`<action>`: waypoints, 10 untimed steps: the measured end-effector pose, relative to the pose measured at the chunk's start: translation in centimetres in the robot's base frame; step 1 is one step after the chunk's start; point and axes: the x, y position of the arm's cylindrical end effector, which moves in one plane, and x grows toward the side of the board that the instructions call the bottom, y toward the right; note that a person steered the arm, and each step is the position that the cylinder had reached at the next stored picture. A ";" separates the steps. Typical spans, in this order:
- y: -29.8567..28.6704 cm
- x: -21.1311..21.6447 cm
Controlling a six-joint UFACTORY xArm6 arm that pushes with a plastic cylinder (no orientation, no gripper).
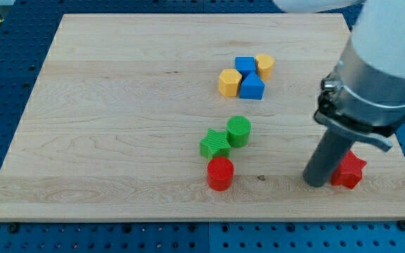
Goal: Move red circle closer to the red star
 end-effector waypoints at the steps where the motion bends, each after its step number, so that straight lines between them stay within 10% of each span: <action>1: -4.8 1.5; 4: -19.2 1.7; 10: -10.3 0.7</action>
